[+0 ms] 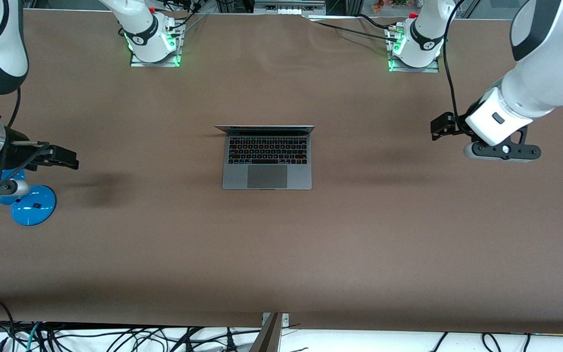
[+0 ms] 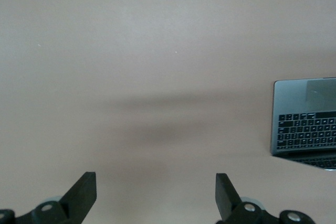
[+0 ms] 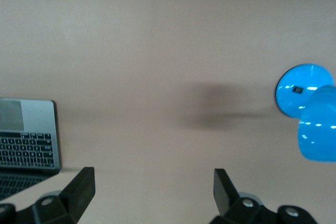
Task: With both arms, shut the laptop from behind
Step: 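Move the right gripper and the left gripper toward the laptop screen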
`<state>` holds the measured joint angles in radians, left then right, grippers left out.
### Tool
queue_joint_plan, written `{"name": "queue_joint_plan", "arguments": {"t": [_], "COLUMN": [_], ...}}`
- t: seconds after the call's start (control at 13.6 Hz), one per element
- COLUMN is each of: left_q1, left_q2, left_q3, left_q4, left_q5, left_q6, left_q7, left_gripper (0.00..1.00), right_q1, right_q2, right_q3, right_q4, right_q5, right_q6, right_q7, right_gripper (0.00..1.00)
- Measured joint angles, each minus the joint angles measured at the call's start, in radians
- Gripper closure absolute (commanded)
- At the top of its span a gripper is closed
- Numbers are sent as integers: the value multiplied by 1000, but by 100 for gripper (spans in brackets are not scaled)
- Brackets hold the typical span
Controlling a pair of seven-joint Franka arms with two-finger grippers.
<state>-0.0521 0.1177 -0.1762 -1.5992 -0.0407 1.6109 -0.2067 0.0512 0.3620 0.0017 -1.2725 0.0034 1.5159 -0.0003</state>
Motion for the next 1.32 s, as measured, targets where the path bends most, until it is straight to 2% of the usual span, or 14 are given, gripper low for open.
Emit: {"name": "queue_joint_plan", "arguments": {"t": [0.51, 0.81, 1.1, 1.32], "left_q1": [-5, -6, -5, -5], "left_q2": [0, -9, -54, -72], "left_q3": [-182, -250, -295, -343], "left_q4": [-35, -67, -176, -231], "left_q5": [0, -15, -40, -46], "left_q6": [0, 3, 75, 130], "left_q7": [-182, -278, -342, -406], "left_gripper": [0, 0, 0, 0], "right_q1": [90, 113, 169, 208], "right_q2": [21, 33, 62, 102], "right_q3": [8, 9, 10, 10], "right_q4": [-11, -12, -13, -15], "right_q5": [21, 211, 307, 423], "right_q6": [-106, -166, -170, -171], "right_q7": [1, 3, 12, 168], "right_gripper": [0, 0, 0, 1]}}
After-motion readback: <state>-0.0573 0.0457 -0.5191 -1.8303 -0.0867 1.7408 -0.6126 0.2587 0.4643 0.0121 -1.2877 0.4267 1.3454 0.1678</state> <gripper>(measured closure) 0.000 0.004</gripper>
